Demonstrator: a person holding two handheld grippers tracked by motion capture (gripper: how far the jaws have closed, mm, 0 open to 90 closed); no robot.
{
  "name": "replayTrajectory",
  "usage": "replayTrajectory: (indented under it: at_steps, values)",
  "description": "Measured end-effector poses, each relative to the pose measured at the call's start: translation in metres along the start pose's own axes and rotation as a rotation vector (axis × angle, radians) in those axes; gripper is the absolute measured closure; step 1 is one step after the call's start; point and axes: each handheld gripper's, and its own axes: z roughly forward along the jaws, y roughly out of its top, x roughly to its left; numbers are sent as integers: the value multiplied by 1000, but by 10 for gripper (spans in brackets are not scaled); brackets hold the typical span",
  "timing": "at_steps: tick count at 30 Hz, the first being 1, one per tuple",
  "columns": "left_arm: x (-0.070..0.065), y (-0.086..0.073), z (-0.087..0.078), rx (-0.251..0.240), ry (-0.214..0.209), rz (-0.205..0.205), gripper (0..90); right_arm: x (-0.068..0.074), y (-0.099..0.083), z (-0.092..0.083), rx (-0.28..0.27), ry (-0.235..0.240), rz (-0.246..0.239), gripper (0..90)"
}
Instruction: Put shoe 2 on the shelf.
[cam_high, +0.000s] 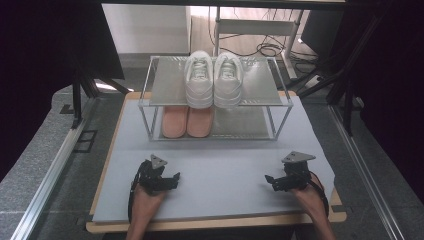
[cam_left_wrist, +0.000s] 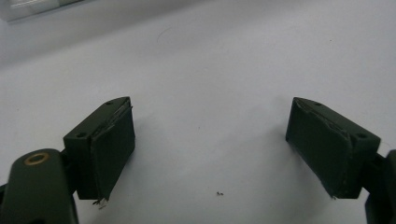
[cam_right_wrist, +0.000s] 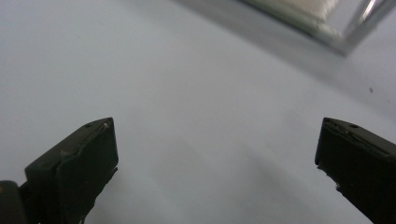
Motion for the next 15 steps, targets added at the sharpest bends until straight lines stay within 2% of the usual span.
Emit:
replayTrajectory:
  at_steps: [1, 3, 5, 6, 7, 8, 10, 15]
  values:
    - [0, 0, 0, 0, 0, 0, 156, -1, -4, 2, 9, -16, -5, 0]
    - [-2, 0, 0, -6, 11, 10, 157, -5, -9, 5, 51, -1, 5, 0]
    - [-1, 0, 0, -2, 6, 8, 158, -8, -12, 6, 40, -14, 26, 0]
    - [0, 0, 0, 3, -2, -4, 156, -10, -14, 10, 40, 10, 50, 0]
    - [1, 0, 0, 7, -5, -3, 154, -9, -17, 14, 44, 8, 56, 0]
    - [0, 0, 0, 4, -2, -3, 154, -10, -19, 15, 21, 14, 89, 0]
    - [0, 0, 0, 3, -1, -2, 155, -7, -20, 15, 10, -3, 78, 5]
    - [0, 0, 0, 2, -2, -4, 154, -8, -20, 15, 8, 10, 83, 3]
